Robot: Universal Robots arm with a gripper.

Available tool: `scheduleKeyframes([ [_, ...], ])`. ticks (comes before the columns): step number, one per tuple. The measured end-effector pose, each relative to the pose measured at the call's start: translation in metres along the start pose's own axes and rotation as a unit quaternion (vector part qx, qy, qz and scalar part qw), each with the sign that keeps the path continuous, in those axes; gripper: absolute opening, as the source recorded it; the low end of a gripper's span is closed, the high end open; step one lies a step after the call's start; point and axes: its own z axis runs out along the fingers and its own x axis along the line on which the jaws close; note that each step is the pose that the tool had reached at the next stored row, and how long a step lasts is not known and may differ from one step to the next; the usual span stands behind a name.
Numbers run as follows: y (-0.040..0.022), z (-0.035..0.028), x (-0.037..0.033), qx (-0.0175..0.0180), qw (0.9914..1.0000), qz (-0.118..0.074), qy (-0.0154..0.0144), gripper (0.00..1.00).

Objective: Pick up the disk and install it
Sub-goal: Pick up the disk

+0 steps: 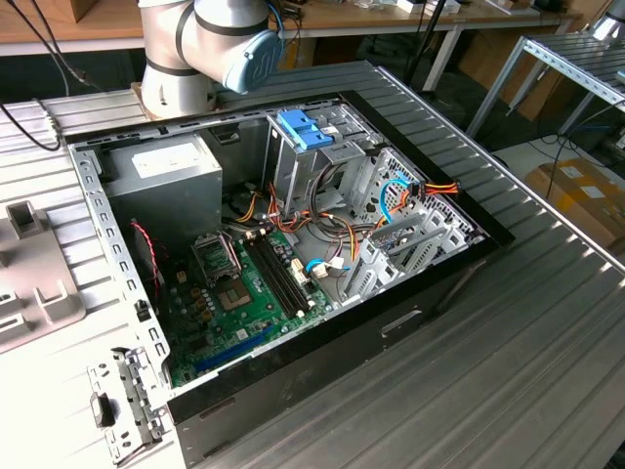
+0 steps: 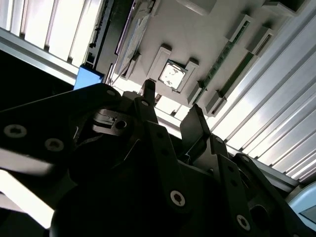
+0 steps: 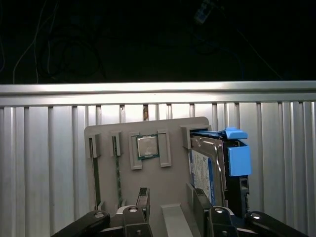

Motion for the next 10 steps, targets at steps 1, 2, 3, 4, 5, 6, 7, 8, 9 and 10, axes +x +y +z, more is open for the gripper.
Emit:
scheduleKeyframes([
  [1,0.0,0.0003,0.0,0.0,1.0,0.0,-0.0001,0.48],
  [2,-0.0001,0.0006,-0.0001,0.0001,1.0,0.0,-0.0002,0.48],
  [3,0.0,0.001,-0.0007,0.0001,1.0,0.0,-0.0002,0.48],
  [4,0.0,0.0012,-0.0012,0.0,1.0,0.0,-0.0002,0.48],
  [5,0.0,0.0015,-0.0022,-0.0001,1.0,0.0,-0.0002,0.48],
  [6,0.0,0.0018,-0.0038,-0.0001,1.0,0.0,-0.0002,0.48],
  [7,0.0001,0.0021,-0.0053,0.0,1.0,0.0,-0.0004,0.48],
  [8,0.0001,0.0022,-0.007,0.0,1.0,0.0,-0.0005,0.48],
  [9,0.0002,0.0027,-0.0113,0.0,1.0,0.0,-0.0008,0.48],
  [10,0.0003,0.003,-0.0146,0.0,1.0,0.0,-0.001,0.48],
])
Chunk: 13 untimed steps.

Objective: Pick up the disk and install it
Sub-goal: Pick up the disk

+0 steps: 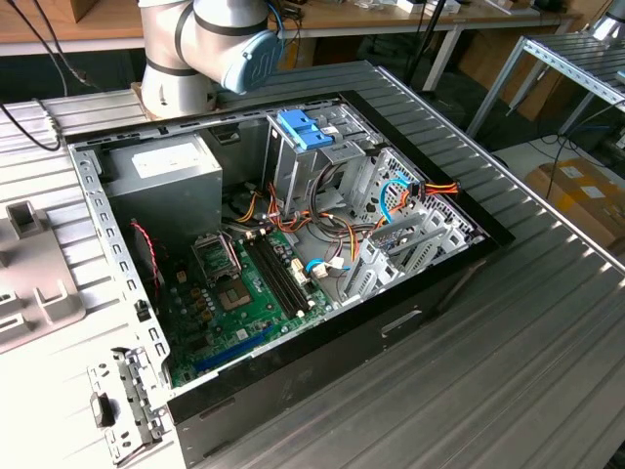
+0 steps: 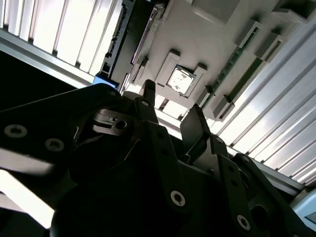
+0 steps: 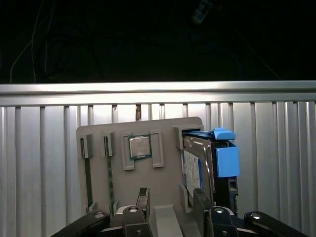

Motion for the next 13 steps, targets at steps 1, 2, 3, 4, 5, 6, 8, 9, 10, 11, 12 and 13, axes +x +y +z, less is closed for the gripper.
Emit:
scheduleKeyframes([
  [1,0.0001,0.0003,-0.0036,-0.0001,1.0,0.0,-0.0002,0.48],
  [2,0.0001,0.0006,-0.0059,0.0,1.0,0.0,-0.0004,0.48],
  [3,0.0002,0.0008,-0.0081,0.0,1.0,0.0,-0.0005,0.48],
  [4,0.0002,0.001,-0.0109,0.0,1.0,0.0,-0.0006,0.48],
  [5,0.0004,0.0014,-0.0147,0.0,1.0,0.0,-0.0008,0.48],
  [6,0.0005,0.0017,-0.0171,0.0,1.0,0.0,-0.001,0.48],
  [8,0.001,0.0027,-0.0219,0.0,1.0,0.0,-0.0015,0.48],
  [9,0.0015,0.0036,-0.0246,-0.0001,1.0,0.0,-0.0022,0.48],
  [10,0.0019,0.0042,-0.0262,-0.0001,1.0,0.0,-0.0027,0.48],
  [11,0.0022,0.0047,-0.0275,-0.0001,0.99999,0.0,-0.0032,0.48],
  [12,0.0025,0.0053,-0.0291,-0.0001,0.99999,0.0,-0.0039,0.48],
  [13,0.0032,0.0066,-0.0324,-0.0001,0.99999,-0.001,-0.0051,0.48],
])
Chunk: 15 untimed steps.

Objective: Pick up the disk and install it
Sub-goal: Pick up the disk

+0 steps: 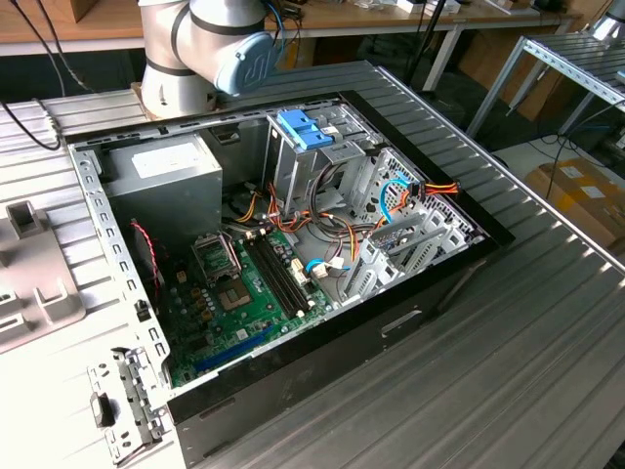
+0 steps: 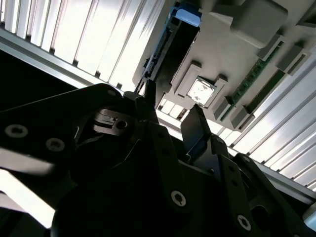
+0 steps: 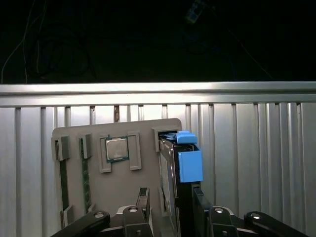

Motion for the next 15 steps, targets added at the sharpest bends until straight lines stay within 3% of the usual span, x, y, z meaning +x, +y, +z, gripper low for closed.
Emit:
scheduleKeyframes([
  [7,0.0051,0.0064,-0.0107,-0.0004,0.99997,-0.004,-0.006,0.48],
  [15,0.0113,0.0139,-0.0111,-0.0009,0.99984,-0.017,-0.0071,0.48],
])
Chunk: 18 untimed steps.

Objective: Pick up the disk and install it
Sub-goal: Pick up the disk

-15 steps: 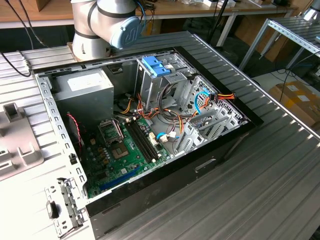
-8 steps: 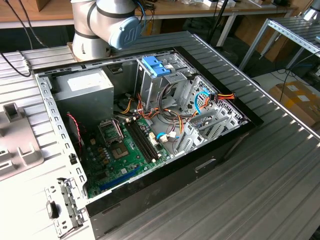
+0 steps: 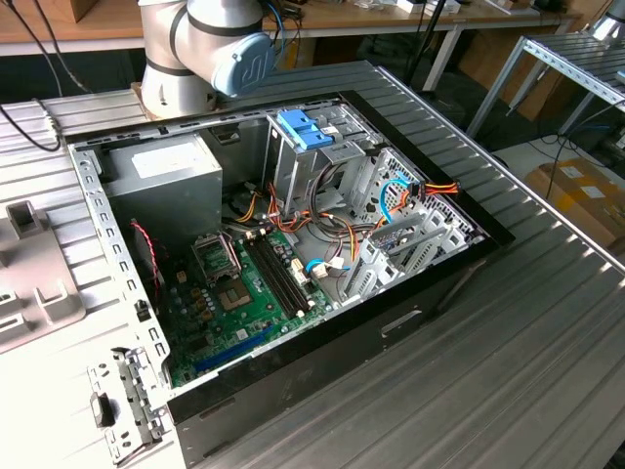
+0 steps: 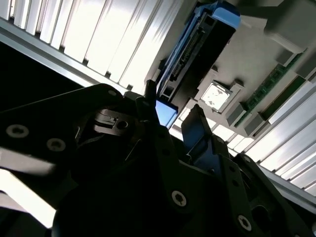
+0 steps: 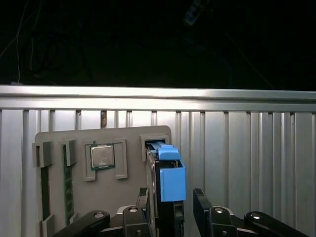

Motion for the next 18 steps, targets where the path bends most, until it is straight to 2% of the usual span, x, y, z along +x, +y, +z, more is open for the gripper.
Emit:
scheduleKeyframes([
  [6,0.0004,0.0077,0.0004,-0.0005,0.99997,-0.008,0.0003,0.48],
  [18,0.0004,0.0272,0.0015,-0.001,0.99985,-0.017,0.0002,0.48],
])
